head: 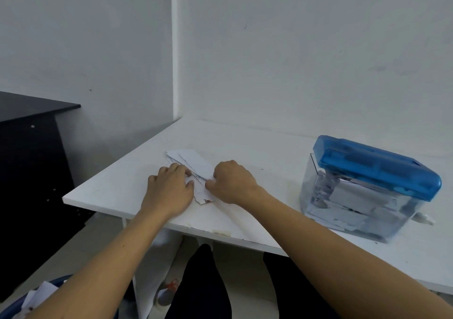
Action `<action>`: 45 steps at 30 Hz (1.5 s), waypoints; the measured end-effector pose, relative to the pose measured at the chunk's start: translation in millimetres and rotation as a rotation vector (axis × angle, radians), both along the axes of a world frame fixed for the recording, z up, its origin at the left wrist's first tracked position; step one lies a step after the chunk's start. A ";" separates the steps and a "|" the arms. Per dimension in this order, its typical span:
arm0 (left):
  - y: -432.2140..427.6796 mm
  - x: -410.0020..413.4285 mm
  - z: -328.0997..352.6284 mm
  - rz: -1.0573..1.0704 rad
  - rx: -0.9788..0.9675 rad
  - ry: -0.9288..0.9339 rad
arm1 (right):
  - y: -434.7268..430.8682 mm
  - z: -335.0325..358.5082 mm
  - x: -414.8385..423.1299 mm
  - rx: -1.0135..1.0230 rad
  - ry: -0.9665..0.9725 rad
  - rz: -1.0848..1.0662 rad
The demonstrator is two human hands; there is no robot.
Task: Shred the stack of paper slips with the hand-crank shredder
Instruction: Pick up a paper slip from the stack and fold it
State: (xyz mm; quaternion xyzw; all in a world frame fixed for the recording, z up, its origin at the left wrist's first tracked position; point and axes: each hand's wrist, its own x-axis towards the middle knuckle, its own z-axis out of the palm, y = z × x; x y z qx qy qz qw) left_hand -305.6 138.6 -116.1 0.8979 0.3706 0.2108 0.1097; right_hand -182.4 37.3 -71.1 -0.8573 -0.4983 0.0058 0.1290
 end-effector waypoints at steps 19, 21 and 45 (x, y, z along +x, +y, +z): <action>-1.5 0.9 -1.1 0.001 -0.007 -0.059 | -3.9 3.3 13.6 0.098 0.364 -0.032; -1.5 1.2 0.1 0.004 -0.003 -0.050 | -3.7 3.4 16.9 0.127 0.393 -0.029; -107.6 69.2 156.7 -0.514 -0.509 -0.750 | -109.6 145.3 27.6 0.862 0.514 0.002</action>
